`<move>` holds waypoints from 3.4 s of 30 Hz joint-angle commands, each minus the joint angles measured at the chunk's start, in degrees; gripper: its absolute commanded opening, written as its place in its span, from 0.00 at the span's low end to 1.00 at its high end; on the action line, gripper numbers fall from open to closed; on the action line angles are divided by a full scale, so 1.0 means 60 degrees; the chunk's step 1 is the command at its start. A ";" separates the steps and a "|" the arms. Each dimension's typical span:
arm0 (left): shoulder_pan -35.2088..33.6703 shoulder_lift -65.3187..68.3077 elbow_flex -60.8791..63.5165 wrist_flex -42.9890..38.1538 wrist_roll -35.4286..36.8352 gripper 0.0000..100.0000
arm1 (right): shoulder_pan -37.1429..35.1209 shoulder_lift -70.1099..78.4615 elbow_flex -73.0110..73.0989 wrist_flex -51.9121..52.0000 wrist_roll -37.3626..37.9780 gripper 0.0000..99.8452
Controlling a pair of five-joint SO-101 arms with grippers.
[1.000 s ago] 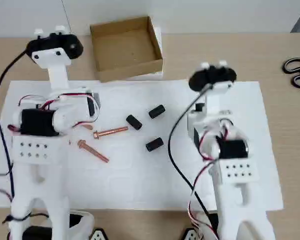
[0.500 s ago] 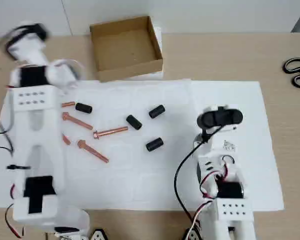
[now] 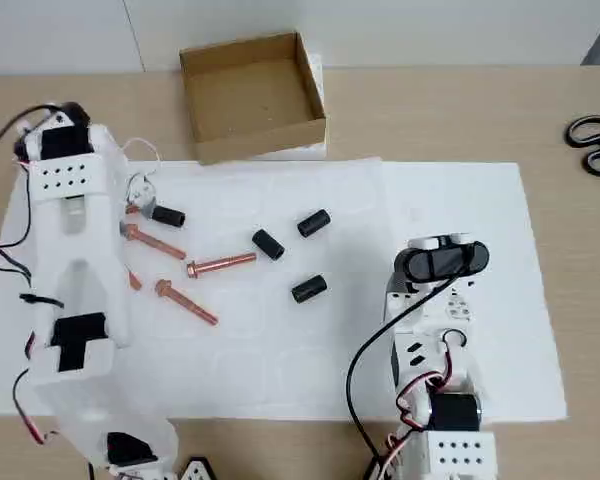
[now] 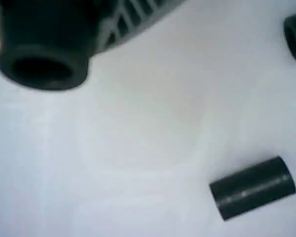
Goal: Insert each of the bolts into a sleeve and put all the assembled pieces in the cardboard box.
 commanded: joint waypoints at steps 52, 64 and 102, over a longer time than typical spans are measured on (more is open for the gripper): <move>0.0117 0.1773 -0.0300 -0.0571 0.2491 0.12 | 0.0066 -0.0212 0.0059 0.0022 -0.0029 0.00; -0.0440 0.1773 0.0579 -0.1788 0.1993 0.12 | 0.0066 -0.0212 0.0059 0.0022 -0.0029 0.00; 0.0630 0.3634 -0.3040 0.1319 0.1524 0.01 | 0.0066 -0.0286 0.0059 0.0315 -0.0029 0.00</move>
